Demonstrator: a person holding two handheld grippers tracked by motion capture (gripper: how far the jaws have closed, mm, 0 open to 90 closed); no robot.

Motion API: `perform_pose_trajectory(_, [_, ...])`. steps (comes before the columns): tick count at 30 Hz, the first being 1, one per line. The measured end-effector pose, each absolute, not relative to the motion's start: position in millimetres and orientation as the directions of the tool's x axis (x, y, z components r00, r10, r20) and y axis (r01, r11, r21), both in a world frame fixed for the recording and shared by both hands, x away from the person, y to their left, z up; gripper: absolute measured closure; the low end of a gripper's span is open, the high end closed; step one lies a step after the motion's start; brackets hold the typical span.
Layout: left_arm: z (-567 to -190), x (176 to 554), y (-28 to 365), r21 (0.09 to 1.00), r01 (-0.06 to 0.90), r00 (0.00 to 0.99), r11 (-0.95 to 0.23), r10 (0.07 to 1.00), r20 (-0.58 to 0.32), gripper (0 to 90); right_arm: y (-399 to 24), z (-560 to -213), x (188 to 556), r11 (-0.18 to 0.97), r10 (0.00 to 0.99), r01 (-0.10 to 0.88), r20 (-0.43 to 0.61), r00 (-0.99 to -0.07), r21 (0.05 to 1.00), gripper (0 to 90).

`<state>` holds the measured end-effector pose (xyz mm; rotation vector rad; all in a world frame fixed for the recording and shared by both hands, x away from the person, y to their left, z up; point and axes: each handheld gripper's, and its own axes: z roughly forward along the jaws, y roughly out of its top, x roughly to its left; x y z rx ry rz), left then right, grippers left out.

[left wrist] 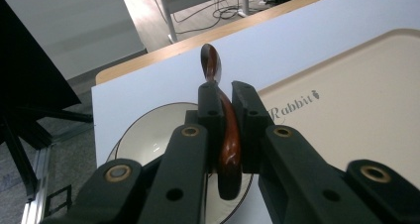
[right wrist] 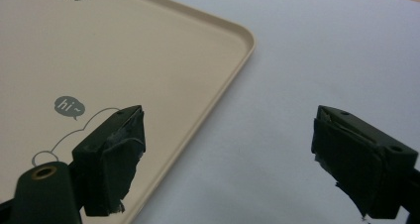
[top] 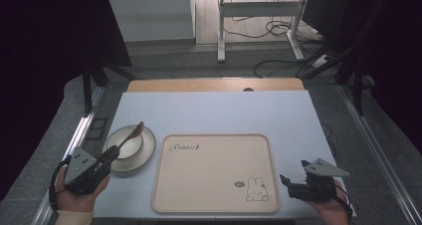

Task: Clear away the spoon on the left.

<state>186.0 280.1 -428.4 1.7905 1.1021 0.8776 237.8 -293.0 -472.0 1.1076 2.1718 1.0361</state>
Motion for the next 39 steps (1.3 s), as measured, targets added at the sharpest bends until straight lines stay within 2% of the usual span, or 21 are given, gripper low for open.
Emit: perform_pose_trajectory(39, [-416.6, 214.8, 238.0, 0.899, 0.294, 0.458, -0.326, 0.873, 0.167, 84.7, -293.0, -471.6, 237.4, 0.38, 0.832, 0.46, -0.079, -0.55, 0.802, 13.2])
